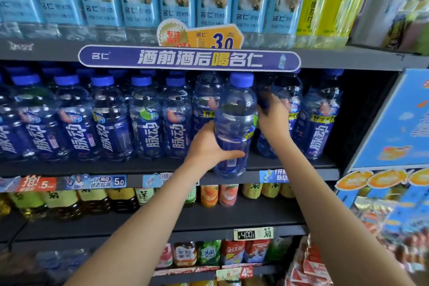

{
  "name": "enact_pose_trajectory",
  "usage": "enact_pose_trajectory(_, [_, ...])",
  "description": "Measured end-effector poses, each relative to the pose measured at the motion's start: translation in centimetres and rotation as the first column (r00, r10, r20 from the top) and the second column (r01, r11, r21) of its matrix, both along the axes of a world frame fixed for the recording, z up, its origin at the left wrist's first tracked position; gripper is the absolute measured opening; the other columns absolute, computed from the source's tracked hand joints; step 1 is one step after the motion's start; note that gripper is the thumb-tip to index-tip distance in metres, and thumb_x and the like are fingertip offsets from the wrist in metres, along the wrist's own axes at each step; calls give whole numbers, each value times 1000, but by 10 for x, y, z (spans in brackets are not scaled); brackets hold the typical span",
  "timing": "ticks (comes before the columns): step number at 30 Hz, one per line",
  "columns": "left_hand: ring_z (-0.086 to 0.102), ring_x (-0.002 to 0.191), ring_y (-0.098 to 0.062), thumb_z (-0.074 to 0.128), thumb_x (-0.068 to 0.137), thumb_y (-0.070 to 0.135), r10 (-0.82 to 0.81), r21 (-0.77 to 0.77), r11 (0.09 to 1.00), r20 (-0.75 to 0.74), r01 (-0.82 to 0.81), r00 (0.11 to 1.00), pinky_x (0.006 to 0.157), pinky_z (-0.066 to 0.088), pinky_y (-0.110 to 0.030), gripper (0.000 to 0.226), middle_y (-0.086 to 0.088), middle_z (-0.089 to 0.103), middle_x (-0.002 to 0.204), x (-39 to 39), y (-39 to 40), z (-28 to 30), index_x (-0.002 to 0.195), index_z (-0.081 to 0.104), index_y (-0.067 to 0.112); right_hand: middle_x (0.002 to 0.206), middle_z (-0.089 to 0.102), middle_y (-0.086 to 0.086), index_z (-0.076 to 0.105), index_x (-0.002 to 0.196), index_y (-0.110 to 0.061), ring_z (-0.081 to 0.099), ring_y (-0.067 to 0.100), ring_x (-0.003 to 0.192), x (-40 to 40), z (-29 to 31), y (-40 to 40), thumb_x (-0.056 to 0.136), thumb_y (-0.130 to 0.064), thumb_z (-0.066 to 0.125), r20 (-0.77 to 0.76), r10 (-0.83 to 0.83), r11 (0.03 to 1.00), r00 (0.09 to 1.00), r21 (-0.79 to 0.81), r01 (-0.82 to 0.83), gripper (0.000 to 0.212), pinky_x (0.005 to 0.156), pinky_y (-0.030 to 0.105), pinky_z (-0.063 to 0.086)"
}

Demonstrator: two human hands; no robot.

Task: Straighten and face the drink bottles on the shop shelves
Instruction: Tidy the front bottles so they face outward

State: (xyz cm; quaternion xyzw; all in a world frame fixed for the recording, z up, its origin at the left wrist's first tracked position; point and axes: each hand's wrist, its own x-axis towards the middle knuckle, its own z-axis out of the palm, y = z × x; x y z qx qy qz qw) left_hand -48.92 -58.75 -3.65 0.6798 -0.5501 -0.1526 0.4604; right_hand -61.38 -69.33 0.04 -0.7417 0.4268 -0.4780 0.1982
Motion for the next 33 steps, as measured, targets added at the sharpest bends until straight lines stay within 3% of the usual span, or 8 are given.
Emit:
enact_pose_trajectory(2, [56,109,-14,88,56,37,12,14,1000,-1,-12,1000,81,41,-22,74,3,61,119,-16,-15,2,118,54,18,91,60,7,64,98,-5,55,28,102,-17,-12,5,92,-31,51,116,53,991,992,114,-67,30,81,22,38])
enact_pose_trajectory(5, [56,112,-21,86,58,44,77,46,996,13,-77,997,82,43,-29,78,-2,60,121,-31,-39,2,122,51,16,96,64,13,63,93,-16,60,34,100,-34,-20,7,80,-50,43,169,111,962,979,230,-149,42,91,53,46])
enact_pose_trajectory(10, [56,108,-25,81,62,46,208,1,978,93,-209,974,79,47,-37,73,-7,58,115,-43,-56,-7,119,51,11,112,56,3,43,130,-6,54,21,104,-37,-27,19,78,-7,65,-101,226,968,969,135,-212,57,89,31,47])
enact_pose_trajectory(15, [43,120,-22,77,74,30,231,-157,964,96,-214,968,94,39,-30,72,-9,43,128,-34,-19,-35,132,41,8,130,43,7,26,142,-8,45,23,117,-31,-45,24,73,-25,79,-239,138,987,961,116,-112,88,82,20,34])
enact_pose_trajectory(18, [44,118,-26,72,80,21,448,-218,873,4,-436,894,92,38,-26,60,-12,43,127,-19,-2,-48,129,42,4,135,46,9,28,141,-9,43,25,122,-26,-45,22,73,-24,80,-244,116,986,963,148,-81,87,87,26,36])
enact_pose_trajectory(25, [31,135,-30,61,89,28,574,-77,811,-91,-580,814,107,31,-36,76,-19,30,146,-38,-31,-35,144,19,-3,139,39,13,19,144,-5,45,31,123,-4,-44,20,78,-27,75,-260,20,987,965,161,23,90,89,35,41])
enact_pose_trajectory(30, [34,130,-33,69,82,30,693,8,710,-185,-704,697,102,33,-44,80,-17,31,142,-42,-54,-29,141,25,0,130,35,10,27,134,-6,58,30,104,12,-51,28,76,-48,71,-302,-204,964,931,104,245,85,63,33,39])
enact_pose_trajectory(33, [30,131,-31,71,80,31,734,35,668,-202,-744,649,103,30,-45,79,-15,30,141,-40,-59,-29,140,26,4,123,35,9,33,123,-6,59,30,99,20,-61,34,77,-52,68,-244,-254,945,936,143,293,73,61,31,36])
